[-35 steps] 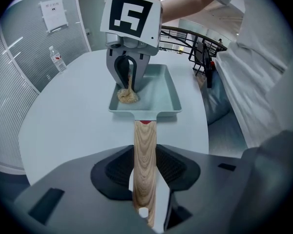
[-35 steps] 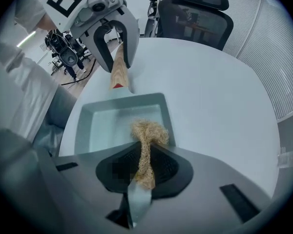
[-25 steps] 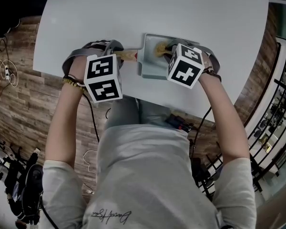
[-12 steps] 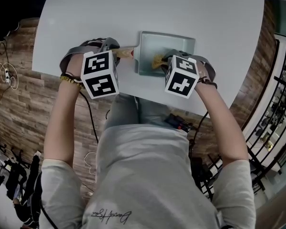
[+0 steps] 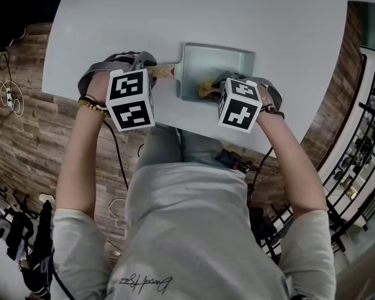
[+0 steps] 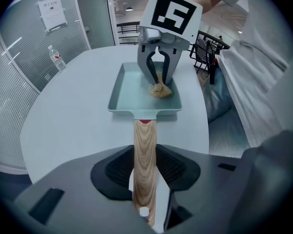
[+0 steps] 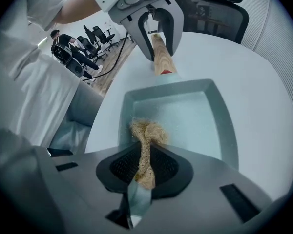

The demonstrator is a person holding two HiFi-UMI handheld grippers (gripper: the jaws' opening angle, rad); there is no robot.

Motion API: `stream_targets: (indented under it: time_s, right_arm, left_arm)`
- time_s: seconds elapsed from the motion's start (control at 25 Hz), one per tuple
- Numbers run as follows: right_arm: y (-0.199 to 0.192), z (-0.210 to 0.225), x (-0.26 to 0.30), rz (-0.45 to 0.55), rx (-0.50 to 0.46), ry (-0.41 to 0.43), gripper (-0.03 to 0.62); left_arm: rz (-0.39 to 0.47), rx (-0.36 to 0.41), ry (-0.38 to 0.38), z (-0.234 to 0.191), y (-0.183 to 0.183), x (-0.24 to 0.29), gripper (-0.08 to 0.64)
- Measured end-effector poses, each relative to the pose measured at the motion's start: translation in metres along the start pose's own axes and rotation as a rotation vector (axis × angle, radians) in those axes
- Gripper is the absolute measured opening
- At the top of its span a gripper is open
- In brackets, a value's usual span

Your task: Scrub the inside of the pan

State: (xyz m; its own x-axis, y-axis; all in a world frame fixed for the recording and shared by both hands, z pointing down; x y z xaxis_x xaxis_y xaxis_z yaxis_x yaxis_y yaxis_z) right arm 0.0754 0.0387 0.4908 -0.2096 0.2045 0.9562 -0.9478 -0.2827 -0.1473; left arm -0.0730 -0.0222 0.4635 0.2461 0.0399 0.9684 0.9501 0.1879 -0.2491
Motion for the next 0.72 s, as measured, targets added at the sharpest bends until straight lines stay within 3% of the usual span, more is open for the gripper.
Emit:
stream_targets:
  time_s: [0.52, 0.72]
  right_arm:
    - [0.007, 0.077, -0.014, 0.028, 0.071, -0.13, 0.07]
    - [0.004, 0.081, -0.016, 0.02, 0.069, -0.148, 0.069]
  left_arm:
    - [0.011, -0.007, -0.009, 0.002, -0.004, 0.001, 0.149]
    - [0.006, -0.028, -0.008, 0.002, -0.001, 0.002, 0.15]
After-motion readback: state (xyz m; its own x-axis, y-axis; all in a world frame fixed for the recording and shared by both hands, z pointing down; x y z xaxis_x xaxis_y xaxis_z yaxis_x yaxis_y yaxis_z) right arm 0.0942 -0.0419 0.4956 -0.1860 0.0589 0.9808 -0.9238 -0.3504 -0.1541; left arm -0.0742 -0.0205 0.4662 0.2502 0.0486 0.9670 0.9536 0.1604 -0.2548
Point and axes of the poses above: the fingertips, and each gripper's own axes: x forward along the fingers, z to its right, y out of its top, the point moved 4 cm from there along -x, backward along the fingers, and after that the axes turned 4 degrees about x, right-handed, at the moved point
